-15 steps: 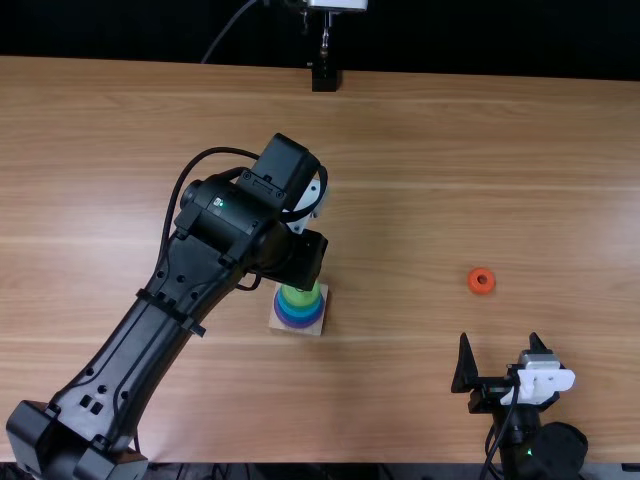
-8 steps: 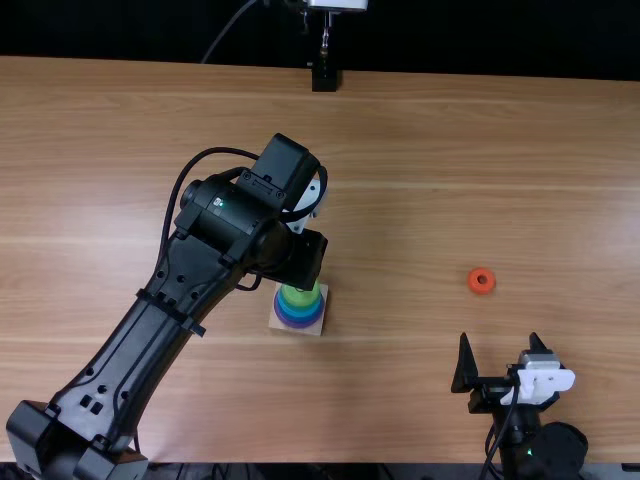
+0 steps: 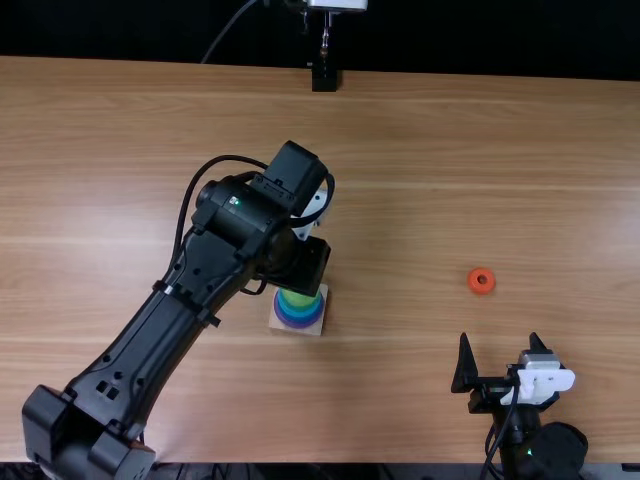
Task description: Build the Hanoi tower: stack the rings onto the peg from bottom to top in this color order: purple, dark blue, light blue, dark green, light green, yellow, orange.
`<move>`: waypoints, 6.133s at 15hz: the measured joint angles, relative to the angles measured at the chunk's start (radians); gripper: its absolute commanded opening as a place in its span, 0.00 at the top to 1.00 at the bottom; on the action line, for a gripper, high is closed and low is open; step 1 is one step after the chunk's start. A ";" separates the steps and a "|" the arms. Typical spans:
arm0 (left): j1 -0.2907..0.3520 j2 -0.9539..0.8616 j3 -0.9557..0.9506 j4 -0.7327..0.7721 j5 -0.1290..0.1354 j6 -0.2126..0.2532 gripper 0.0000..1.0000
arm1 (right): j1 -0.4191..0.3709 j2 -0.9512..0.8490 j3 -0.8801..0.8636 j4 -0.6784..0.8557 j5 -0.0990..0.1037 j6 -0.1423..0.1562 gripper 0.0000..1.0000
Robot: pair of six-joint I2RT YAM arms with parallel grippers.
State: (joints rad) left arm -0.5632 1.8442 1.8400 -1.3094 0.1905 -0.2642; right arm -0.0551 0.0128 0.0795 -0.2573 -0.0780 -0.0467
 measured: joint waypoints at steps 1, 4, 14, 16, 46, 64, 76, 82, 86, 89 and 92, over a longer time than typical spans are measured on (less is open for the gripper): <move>0.000 0.000 0.000 0.001 0.000 0.000 1.00 | 0.000 0.000 0.000 0.000 0.000 0.000 0.00; 0.000 0.000 -0.001 0.006 0.000 -0.001 0.78 | 0.000 0.000 0.000 0.000 0.000 0.000 0.00; 0.009 0.000 -0.001 0.010 -0.001 0.002 0.00 | 0.000 0.000 0.000 0.000 0.000 0.000 0.00; 0.074 -0.009 0.009 0.017 -0.017 0.002 0.00 | 0.000 0.000 0.000 0.000 0.000 0.000 0.00; 0.519 -1.800 -1.724 0.903 -0.177 0.249 0.00 | 0.000 0.000 0.001 -0.002 0.000 0.000 0.00; 0.510 -1.832 -1.726 0.901 -0.195 0.249 0.00 | 0.000 0.000 0.001 -0.003 0.000 0.000 0.00; 0.510 -1.832 -1.726 0.902 -0.195 0.249 0.00 | -0.035 0.000 0.023 0.006 0.000 0.002 0.00; 0.510 -1.832 -1.726 0.902 -0.195 0.249 0.00 | -0.083 0.248 0.484 -0.043 0.000 0.004 0.00; 0.510 -1.833 -1.726 0.902 -0.195 0.249 0.00 | -0.083 0.652 0.770 -0.330 0.000 0.012 0.00; 0.510 -1.833 -1.726 0.902 -0.195 0.249 0.00 | -0.083 0.927 0.897 -0.431 0.000 0.156 0.00; 0.510 -1.832 -1.726 0.901 -0.195 0.249 0.00 | -0.079 1.203 0.908 -0.430 0.000 0.290 0.00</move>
State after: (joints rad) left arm -0.0532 0.0120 0.1139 -0.4080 -0.0044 -0.0151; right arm -0.1337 1.2160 0.9871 -0.6876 -0.0784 0.2428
